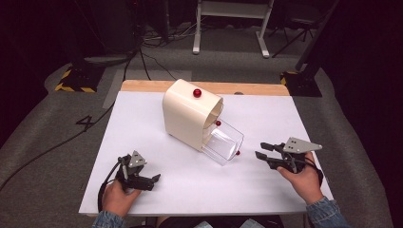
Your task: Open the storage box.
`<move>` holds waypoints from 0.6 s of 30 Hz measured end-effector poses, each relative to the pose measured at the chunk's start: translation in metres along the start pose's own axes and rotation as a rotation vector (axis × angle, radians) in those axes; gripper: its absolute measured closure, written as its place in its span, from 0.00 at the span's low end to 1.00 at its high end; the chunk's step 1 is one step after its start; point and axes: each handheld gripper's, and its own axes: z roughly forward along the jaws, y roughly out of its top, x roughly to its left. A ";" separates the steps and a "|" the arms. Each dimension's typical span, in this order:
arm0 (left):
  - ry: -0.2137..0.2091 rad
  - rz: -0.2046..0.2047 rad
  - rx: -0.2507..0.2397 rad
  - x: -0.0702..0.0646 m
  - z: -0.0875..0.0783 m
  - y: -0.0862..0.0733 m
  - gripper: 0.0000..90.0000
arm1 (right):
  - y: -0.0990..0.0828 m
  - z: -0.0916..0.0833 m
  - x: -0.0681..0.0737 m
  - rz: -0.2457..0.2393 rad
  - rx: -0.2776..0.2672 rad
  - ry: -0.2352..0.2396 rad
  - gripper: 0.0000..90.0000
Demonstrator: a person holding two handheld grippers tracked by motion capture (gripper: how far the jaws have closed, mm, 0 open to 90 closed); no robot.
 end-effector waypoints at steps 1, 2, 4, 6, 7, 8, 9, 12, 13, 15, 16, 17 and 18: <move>0.000 0.001 0.000 0.000 0.000 0.000 0.07 | 0.005 -0.002 0.000 -0.005 -0.001 0.000 0.62; 0.000 0.001 0.000 0.000 0.000 0.000 0.07 | 0.011 -0.003 0.000 -0.013 -0.007 0.000 0.62; 0.000 0.001 0.000 0.000 0.000 0.000 0.07 | 0.022 -0.005 0.000 -0.020 -0.017 0.002 0.62; -0.002 -0.001 -0.001 0.000 0.000 0.000 0.07 | 0.031 -0.005 0.001 -0.020 -0.028 0.002 0.62; 0.000 0.000 -0.001 0.000 0.000 0.000 0.07 | 0.037 -0.005 0.002 -0.024 -0.037 0.006 0.62; 0.000 0.000 -0.001 0.000 0.000 0.000 0.07 | 0.037 -0.005 0.002 -0.024 -0.037 0.006 0.62; -0.001 0.000 -0.001 0.000 0.000 0.000 0.07 | 0.047 -0.003 0.003 -0.034 -0.048 0.013 0.62; -0.001 -0.001 -0.001 0.000 0.000 0.000 0.07 | 0.059 0.004 0.003 -0.046 -0.063 0.023 0.62; -0.001 0.000 -0.002 0.000 0.000 0.000 0.07 | 0.064 0.007 0.003 -0.045 -0.069 0.033 0.63; 0.001 -0.002 -0.003 -0.001 0.000 0.000 0.07 | 0.071 0.013 0.002 -0.047 -0.077 0.045 0.63; -0.002 0.000 -0.002 -0.001 0.000 0.000 0.07 | 0.074 0.017 0.002 -0.046 -0.079 0.052 0.63; -0.003 -0.003 -0.003 -0.001 0.000 -0.001 0.07 | 0.076 0.021 0.001 -0.043 -0.077 0.058 0.63; -0.004 -0.007 -0.004 -0.001 0.000 -0.001 0.07 | 0.078 0.025 0.001 -0.041 -0.079 0.064 0.63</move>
